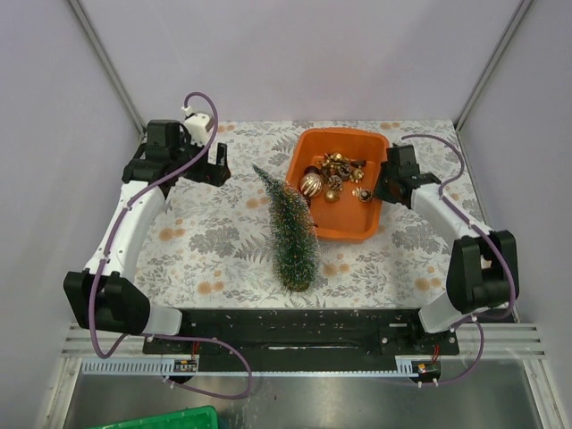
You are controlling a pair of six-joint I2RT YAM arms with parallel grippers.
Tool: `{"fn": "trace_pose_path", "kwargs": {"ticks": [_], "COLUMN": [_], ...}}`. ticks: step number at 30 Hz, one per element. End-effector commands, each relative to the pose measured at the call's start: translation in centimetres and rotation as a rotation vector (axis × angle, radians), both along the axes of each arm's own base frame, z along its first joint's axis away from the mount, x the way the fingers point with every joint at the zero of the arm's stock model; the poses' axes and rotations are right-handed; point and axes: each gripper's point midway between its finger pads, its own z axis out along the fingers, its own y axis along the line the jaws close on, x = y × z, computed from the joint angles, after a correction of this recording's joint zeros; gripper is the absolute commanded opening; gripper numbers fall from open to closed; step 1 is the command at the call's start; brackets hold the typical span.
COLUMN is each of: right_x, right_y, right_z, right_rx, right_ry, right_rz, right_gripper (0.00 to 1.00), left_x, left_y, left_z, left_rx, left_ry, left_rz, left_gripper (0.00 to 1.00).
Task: Decorate the small christmas tree
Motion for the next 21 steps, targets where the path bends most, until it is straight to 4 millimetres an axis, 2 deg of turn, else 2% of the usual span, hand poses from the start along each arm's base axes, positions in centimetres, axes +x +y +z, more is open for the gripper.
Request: {"fn": "trace_pose_path", "kwargs": {"ticks": [1, 2, 4, 6, 10, 13, 15, 17, 21], "right_x": [-3.1, -3.7, -4.1, -3.5, -0.4, 2.1, 4.1, 5.8, 7.7], "right_y": [-3.2, -3.7, -4.2, -4.1, -5.3, -7.4, -9.0, -10.6, -14.5], "right_z": [-0.1, -0.4, -0.3, 0.9, 5.7, 7.7, 9.0, 9.2, 7.5], "right_rx": [-0.093, -0.098, -0.085, -0.071, -0.132, -0.199, -0.196, -0.201, -0.345], "right_ry": [-0.005, 0.005, 0.004, -0.028, -0.135, -0.158, -0.198, -0.219, -0.159], "right_rz": [-0.052, -0.07, -0.095, -0.096, -0.131, -0.177, -0.215, -0.237, -0.321], "right_gripper": [0.01, 0.03, 0.13, 0.27, 0.64, 0.78, 0.82, 0.84, 0.84], "left_x": [-0.8, -0.9, -1.1, -1.4, -1.8, -1.7, -1.4, -1.0, -0.8], "left_y": [-1.1, -1.2, -1.2, -1.2, -1.7, -2.4, -2.7, -3.0, -3.1], "left_z": [1.0, 1.0, 0.7, 0.4, -0.4, -0.5, -0.4, -0.2, -0.1], "left_rx": [0.004, 0.004, 0.003, 0.006, -0.015, -0.049, -0.066, -0.081, -0.083], "left_ry": [-0.045, -0.049, -0.042, -0.04, -0.037, -0.025, -0.025, -0.023, -0.034], "left_rz": [-0.069, -0.074, -0.081, -0.089, -0.114, -0.131, -0.133, -0.134, -0.14], "left_gripper": [0.99, 0.99, 0.99, 0.99, 0.99, 0.99, 0.99, 0.99, 0.99]}}
